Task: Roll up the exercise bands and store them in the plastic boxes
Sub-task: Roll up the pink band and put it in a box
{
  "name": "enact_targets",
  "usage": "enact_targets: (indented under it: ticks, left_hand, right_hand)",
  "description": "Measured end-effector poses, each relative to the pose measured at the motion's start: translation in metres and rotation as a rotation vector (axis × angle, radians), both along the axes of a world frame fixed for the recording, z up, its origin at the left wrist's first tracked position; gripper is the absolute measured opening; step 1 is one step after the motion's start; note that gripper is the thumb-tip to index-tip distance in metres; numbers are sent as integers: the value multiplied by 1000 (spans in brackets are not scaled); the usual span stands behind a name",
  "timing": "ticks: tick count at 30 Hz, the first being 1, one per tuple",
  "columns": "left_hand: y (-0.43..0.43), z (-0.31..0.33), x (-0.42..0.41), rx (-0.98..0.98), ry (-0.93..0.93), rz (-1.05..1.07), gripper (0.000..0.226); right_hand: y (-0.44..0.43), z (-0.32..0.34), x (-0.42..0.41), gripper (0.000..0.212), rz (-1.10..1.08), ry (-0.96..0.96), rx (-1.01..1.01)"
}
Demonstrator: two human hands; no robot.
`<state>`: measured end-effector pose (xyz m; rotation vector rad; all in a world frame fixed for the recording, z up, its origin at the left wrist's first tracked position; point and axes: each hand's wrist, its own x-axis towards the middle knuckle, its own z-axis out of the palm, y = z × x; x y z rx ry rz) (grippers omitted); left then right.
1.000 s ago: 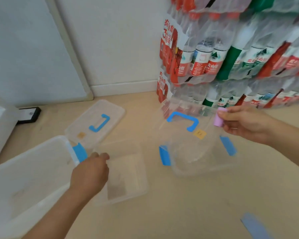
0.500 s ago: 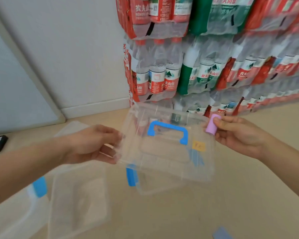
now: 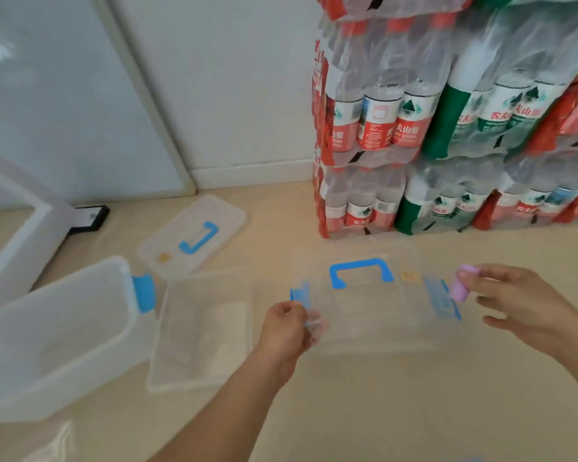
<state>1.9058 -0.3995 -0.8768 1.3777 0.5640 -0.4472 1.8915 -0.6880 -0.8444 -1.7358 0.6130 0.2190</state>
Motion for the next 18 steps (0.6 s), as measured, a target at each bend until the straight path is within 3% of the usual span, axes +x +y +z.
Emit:
enact_targets:
  ticks: [5, 12, 15, 18]
  left_hand:
    - [12, -5, 4, 9, -12, 178, 20]
    - [45, -8, 21, -209, 10, 402, 21]
    - [50, -5, 25, -240, -28, 436, 24]
    - [52, 2, 28, -246, -65, 454, 12]
  right_hand:
    - [26, -19, -8, 24, 80, 48, 123]
    - [35, -30, 2, 15, -135, -326, -137]
    - [55, -29, 16, 10, -34, -358, -138]
    - [81, -41, 34, 14, 103, -291, -191]
